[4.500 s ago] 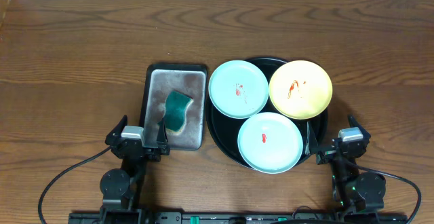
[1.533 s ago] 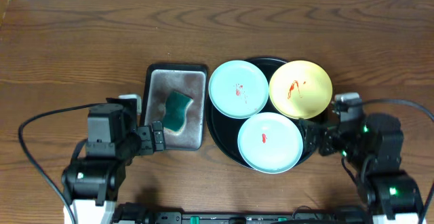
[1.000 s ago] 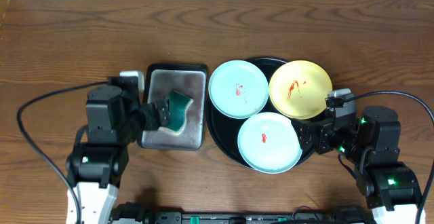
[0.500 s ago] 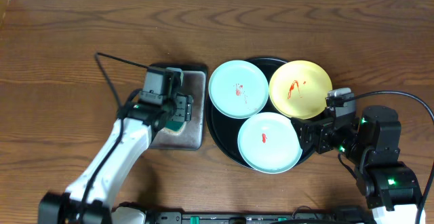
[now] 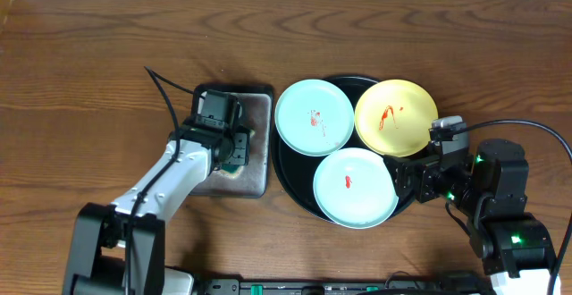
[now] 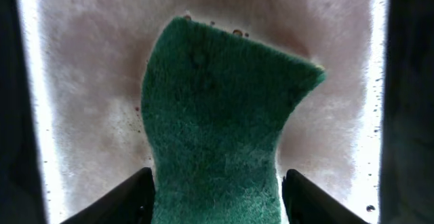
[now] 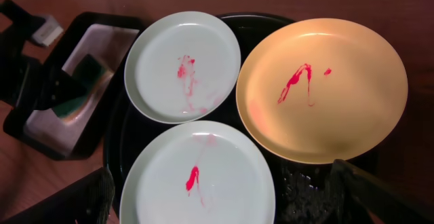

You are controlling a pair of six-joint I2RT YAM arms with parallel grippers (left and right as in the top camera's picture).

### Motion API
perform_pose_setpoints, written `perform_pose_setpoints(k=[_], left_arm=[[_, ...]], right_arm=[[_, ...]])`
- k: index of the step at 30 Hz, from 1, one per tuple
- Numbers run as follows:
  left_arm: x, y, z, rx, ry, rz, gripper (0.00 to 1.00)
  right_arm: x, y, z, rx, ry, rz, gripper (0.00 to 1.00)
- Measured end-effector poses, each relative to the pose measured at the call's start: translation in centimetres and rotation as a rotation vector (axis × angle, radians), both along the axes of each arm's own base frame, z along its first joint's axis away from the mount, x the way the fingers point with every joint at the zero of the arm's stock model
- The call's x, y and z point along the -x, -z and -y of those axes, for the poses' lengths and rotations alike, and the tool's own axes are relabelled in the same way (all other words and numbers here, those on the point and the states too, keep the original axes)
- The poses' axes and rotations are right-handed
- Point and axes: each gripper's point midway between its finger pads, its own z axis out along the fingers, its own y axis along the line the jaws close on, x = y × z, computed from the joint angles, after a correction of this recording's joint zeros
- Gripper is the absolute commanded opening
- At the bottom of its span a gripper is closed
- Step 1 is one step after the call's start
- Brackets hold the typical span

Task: Clean dirty plates on tray and stack at the side
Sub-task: 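Reach the left gripper down to the green sponge in the metal tray, then grasp the green sponge with the left gripper and dip it in soapy water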

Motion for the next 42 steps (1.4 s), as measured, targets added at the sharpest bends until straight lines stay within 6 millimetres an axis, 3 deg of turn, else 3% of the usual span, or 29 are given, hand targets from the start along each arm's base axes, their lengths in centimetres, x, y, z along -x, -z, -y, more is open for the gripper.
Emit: perform_pose_setpoints(k=[5,6,12,13,15,17,26,31,40,42], left_arm=[[-0.1,0.7,-0.1,-0.006,-0.012,-0.01,0.11],[-0.2,0.6,-0.1,-0.006,-0.013,-0.006,0.08],[-0.3,0.5,-0.1,-0.005,-0.016,-0.001,0.07],[-0.3,0.5,-0.1,-0.005,-0.016,0.0,0.11],[-0.4,0.3,-0.1,-0.003,-0.018,0.004,0.6],[-0.4,0.1,-0.1,0.0,-0.018,0.01,0.65],[-0.3,-0.2,-0.1,0.002,-0.021,0.014,0.64],[-0.2,0.4,-0.1,0.001,-0.024,-0.002,0.47],[-0.2,0.7,-0.1,-0.001,-0.024,-0.008,0.47],[-0.2,0.9,-0.1,-0.003,-0.026,-0.013,0.33]], right_arm=[[0.0,0.0,0.0,0.0,0.0,0.0,0.99],[0.0,0.0,0.0,0.0,0.0,0.0,0.99],[0.0,0.0,0.0,0.0,0.0,0.0,0.99],[0.0,0.0,0.0,0.0,0.0,-0.001,0.99],[0.0,0.0,0.0,0.0,0.0,-0.002,0.99],[0.1,0.1,0.0,0.0,0.0,-0.005,0.99],[0.1,0.1,0.0,0.0,0.0,-0.006,0.99],[0.1,0.1,0.0,0.0,0.0,-0.006,0.99],[0.1,0.1,0.0,0.001,0.0,-0.008,0.99],[0.1,0.1,0.0,0.001,0.0,-0.008,0.99]])
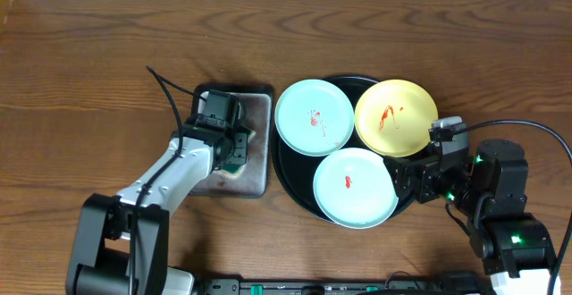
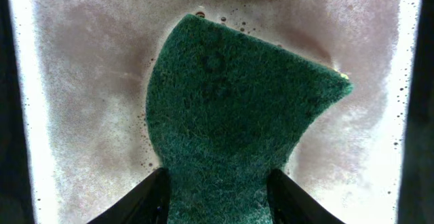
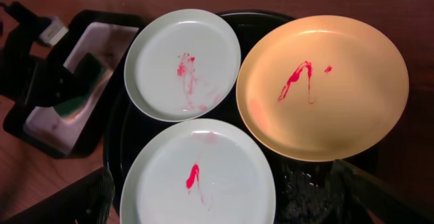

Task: Clean dirty plates on tray and stack at the side
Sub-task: 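Grasp the green sponge with the left gripper and dip it in soapy water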

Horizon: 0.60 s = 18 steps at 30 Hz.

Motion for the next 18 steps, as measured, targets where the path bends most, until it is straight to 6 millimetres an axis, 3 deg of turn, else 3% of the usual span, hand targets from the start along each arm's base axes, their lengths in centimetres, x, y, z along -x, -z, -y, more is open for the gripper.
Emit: perform_pose_setpoints(k=[2,3,11,18], left_arm=[[0.0,0.4,0.0,-0.002,-0.004,-0.009,0.09],[0.0,0.6,0.0,-0.001,-0.011,-0.014,0.08],[0.2,0.2,0.1,0.008,-0.014,-0.012,0.07],[-0.5,-4.9,0.3,0.088,-0.114,0.13,0.11]], right_arm=[[0.0,0.0,0.0,0.0,0.0,0.0,0.99],[0.0,0.0,0.0,0.0,0.0,0.0,0.99],[0.0,0.0,0.0,0.0,0.0,-0.001,0.99],[0.1,0.1,0.0,0.0,0.0,-0.004,0.99]])
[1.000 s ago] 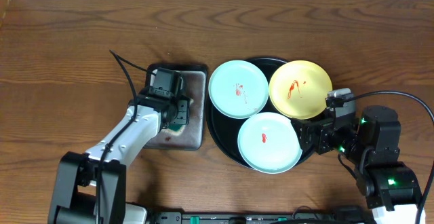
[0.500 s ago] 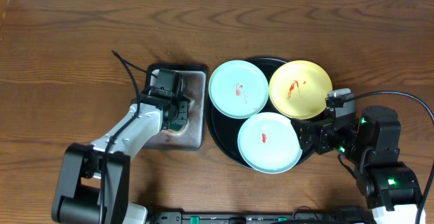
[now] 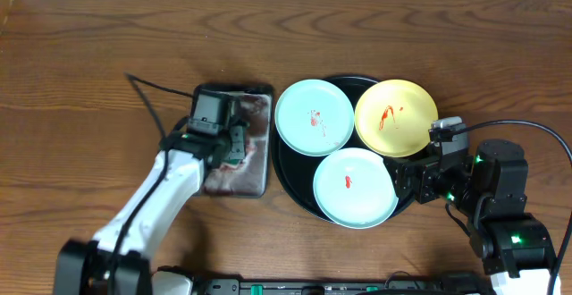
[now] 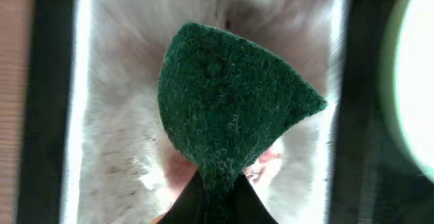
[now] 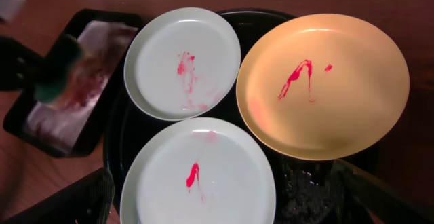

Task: Clean dirty plates on tray and stack at the side
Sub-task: 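Grasp the green sponge with the left gripper and dip it in soapy water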

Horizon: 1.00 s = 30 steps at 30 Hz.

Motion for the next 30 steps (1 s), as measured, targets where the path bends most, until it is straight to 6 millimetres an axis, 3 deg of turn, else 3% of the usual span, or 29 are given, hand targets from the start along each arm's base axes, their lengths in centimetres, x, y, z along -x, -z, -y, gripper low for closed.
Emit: perform_pose_setpoints(k=[4,11,13,14,18,20,22,23,25,27,30], left_arm=[[0.0,-0.4,0.0,0.036,-0.066,0.007,0.11],[0.7,3.9,-0.2,0.035,-0.159,-0.131,0.13],[0.9,4.9,-0.2,0.03,-0.172,-0.16,0.48],[0.9,5.1,-0.2,0.031,-0.178,-0.163,0.57],[0.9,5.1,-0.2,0.037,-0.19,-0.162,0.61],[0.9,5.1,-0.2,0.038,-0.192,-0.162,0.6],[0.9,5.1,-0.2,0.038,-0.193,-0.162,0.52],[0.9,5.1,-0.2,0.039,-0.193,-0.162,0.46],[0.9,5.1,-0.2,0.042,-0.198,-0.162,0.23],[0.8,5.1,-0.2,0.043,-0.201,-0.161,0.1],[0.9,5.1,-0.2,0.042,-0.2,-0.162,0.07]], right_arm=[[0.0,0.0,0.0,0.0,0.0,0.0,0.99],[0.0,0.0,0.0,0.0,0.0,0.0,0.99],[0.0,0.0,0.0,0.0,0.0,0.0,0.99],[0.0,0.0,0.0,0.0,0.0,0.0,0.99],[0.0,0.0,0.0,0.0,0.0,0.0,0.99],[0.0,0.0,0.0,0.0,0.0,0.0,0.99],[0.0,0.0,0.0,0.0,0.0,0.0,0.99],[0.0,0.0,0.0,0.0,0.0,0.0,0.99],[0.0,0.0,0.0,0.0,0.0,0.0,0.99],[0.0,0.0,0.0,0.0,0.0,0.0,0.99],[0.0,0.0,0.0,0.0,0.0,0.0,0.99]])
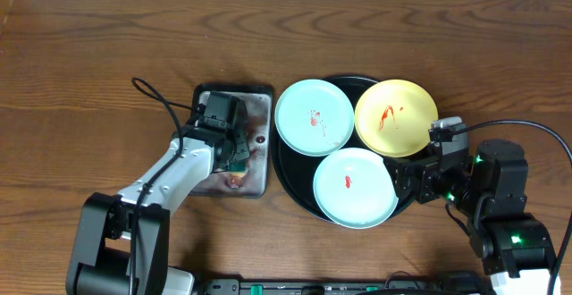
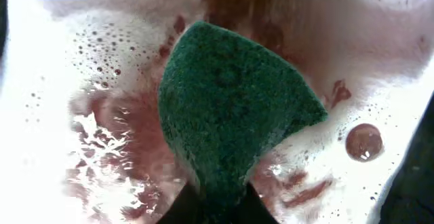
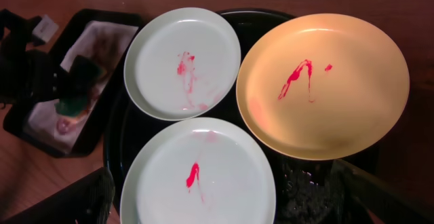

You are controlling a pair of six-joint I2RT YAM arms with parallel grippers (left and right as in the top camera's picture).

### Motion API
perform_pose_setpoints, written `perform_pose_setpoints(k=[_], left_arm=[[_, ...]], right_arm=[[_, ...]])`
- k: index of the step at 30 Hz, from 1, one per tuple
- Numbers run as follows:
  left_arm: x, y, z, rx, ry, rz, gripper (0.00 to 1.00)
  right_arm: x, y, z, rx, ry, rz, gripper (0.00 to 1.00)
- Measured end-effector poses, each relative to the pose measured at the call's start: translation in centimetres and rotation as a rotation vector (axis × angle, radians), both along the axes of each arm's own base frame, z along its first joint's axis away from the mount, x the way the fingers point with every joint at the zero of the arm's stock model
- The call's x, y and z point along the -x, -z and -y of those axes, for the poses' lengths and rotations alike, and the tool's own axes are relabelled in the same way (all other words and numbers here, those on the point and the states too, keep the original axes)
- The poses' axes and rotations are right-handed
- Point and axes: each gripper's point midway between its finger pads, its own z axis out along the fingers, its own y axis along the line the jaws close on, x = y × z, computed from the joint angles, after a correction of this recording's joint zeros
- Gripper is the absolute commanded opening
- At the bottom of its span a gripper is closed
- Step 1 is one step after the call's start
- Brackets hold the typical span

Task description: Clean dirty plates on tray and stack at the side

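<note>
Three dirty plates lie on the round black tray (image 1: pixel 295 181): a pale blue plate (image 1: pixel 315 117) at its left, a yellow plate (image 1: pixel 396 116) at its right and a second pale blue plate (image 1: pixel 355 187) at the front, each with red smears. My left gripper (image 2: pixel 217 207) is shut on the green sponge (image 2: pixel 234 108), which is pressed into foamy, reddish water in the black wash basin (image 1: pixel 261 94) left of the tray. My right gripper (image 3: pixel 220 214) stands open over the tray's near right side, above the front plate (image 3: pixel 200 176), holding nothing.
The wash basin (image 3: pixel 20 125) sits close against the tray's left edge. Bare wooden table (image 1: pixel 89 54) spreads to the left and behind. A black cable (image 1: pixel 161 103) loops up from the left arm.
My left gripper has dropped with the sponge from above the basin into the water, which now foams and shows reddish streaks. The right arm and the plates have not moved.
My left gripper was open around the sponge in the basin, then its fingers stood closer on it. Then it was shut on the sponge and raised above the basin. Now the sponge is back in the foamy water. The right gripper stayed open over the tray throughout.
</note>
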Motion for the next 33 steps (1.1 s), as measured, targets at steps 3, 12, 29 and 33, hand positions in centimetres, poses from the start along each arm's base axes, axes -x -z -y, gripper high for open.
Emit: perform_pose_setpoints(k=[3,12,29,33], left_arm=[[0.1,0.0,0.0,-0.001,0.001,-0.006,0.07],[0.5,-2.8,-0.1,-0.005,0.051,0.05,0.08],[1.6,-2.6,1.7,0.097,0.105,0.004,0.07],[1.7,-2.6,2.2,0.118,0.125,0.004,0.08]], right_arm=[[0.0,0.0,0.0,0.0,0.0,0.0,0.99],[0.1,1.6,0.2,0.016,0.01,-0.071,0.99],[-0.2,12.0,0.4,0.065,0.013,-0.499,0.7],[-0.8,13.8,0.4,0.069,0.011,-0.543,0.52]])
